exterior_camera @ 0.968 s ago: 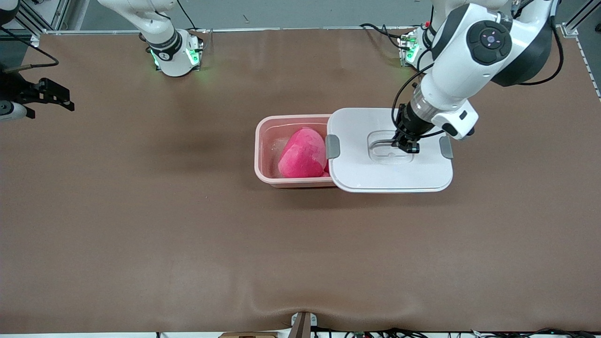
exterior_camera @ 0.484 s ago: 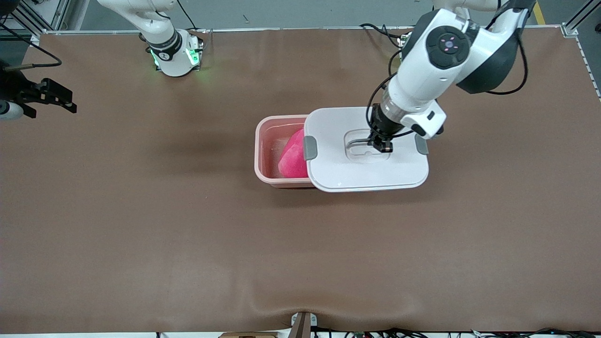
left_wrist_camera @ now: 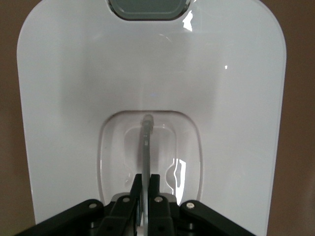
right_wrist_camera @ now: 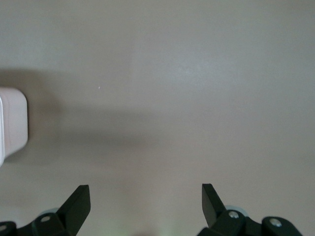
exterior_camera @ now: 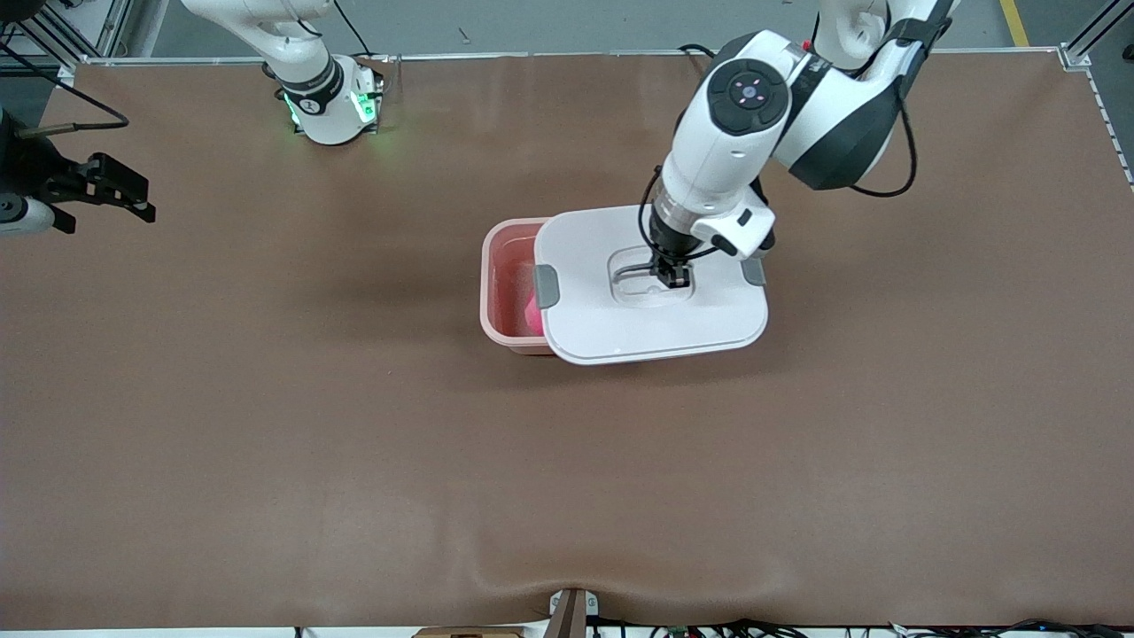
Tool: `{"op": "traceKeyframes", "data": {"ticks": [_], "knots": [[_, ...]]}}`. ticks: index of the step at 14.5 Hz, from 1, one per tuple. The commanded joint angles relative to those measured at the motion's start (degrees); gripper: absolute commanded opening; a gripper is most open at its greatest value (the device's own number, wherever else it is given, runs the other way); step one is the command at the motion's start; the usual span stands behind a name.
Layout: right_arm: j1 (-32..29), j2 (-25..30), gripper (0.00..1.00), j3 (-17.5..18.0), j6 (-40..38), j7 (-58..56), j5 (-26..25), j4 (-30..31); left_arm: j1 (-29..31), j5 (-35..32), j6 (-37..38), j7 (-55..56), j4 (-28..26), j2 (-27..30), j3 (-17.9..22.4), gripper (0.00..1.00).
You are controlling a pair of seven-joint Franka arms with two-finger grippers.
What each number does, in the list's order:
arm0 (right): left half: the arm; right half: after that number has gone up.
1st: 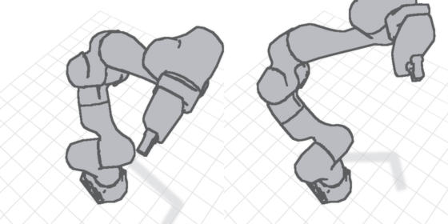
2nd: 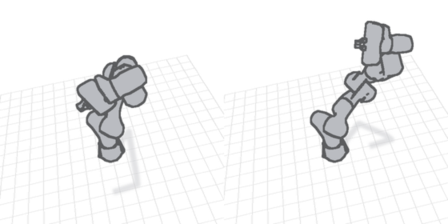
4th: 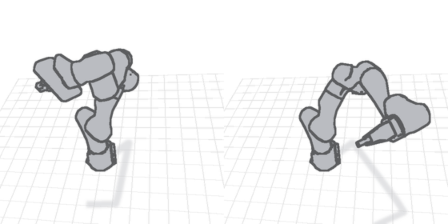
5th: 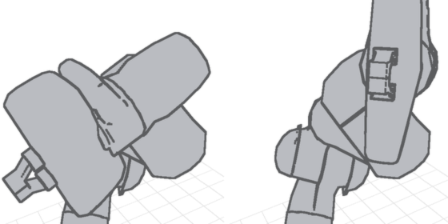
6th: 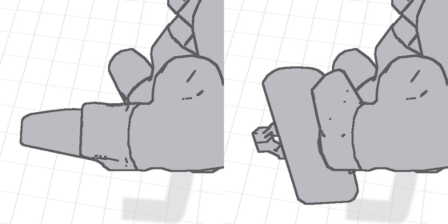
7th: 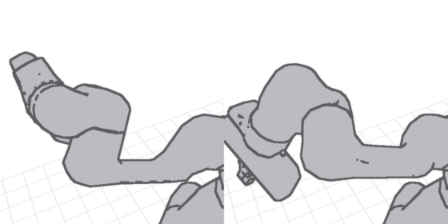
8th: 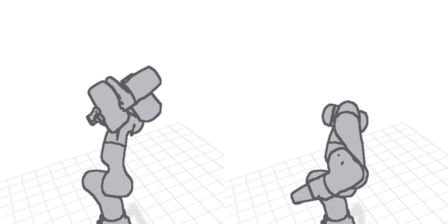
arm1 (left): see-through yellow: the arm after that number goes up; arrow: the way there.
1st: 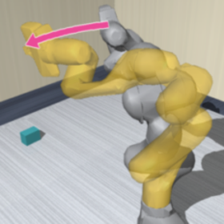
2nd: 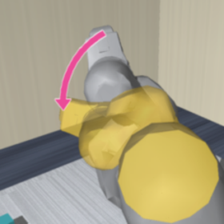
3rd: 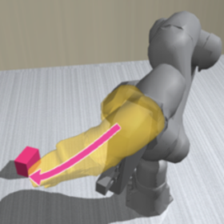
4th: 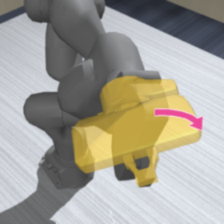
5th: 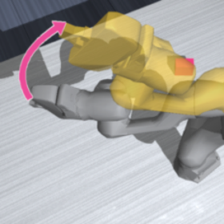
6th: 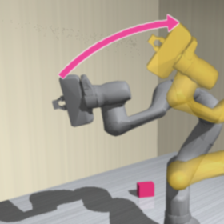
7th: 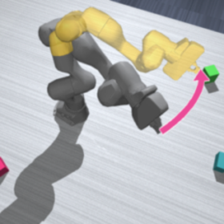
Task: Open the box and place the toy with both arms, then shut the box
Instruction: 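Lower the white lid onto the pink box with the left gripper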
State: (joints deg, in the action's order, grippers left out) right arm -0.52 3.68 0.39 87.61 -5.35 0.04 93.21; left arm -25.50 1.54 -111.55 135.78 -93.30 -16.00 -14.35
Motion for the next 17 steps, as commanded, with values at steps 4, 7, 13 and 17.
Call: {"op": "traceKeyframes", "data": {"ticks": [4,7,13,17], "knots": [[-0.44,-1.66,1.0,-0.57,-1.39,3.07,1.19,-2.94,-3.68,-1.19,-0.42,3.7,3.13,-4.56,-0.06,0.0],[-0.27,-1.74,1.0,-0.57,-1.48,2.72,1.1,-3.29,-5.17,-1.19,-2.17,5.27,3.13,-5.79,0.03,0.0],[-0.09,-3.23,1.0,-1.62,-1.83,2.71,1.36,-4.35,-7.37,-2.24,-5.08,5.72,3.13,-7.99,0.03,0.0],[-0.18,-3.33,1.0,-2.33,-1.83,2.98,3.21,-4.26,-8.87,-2.6,-6.66,6.94,3.39,-9.75,0.12,0.0]]}}
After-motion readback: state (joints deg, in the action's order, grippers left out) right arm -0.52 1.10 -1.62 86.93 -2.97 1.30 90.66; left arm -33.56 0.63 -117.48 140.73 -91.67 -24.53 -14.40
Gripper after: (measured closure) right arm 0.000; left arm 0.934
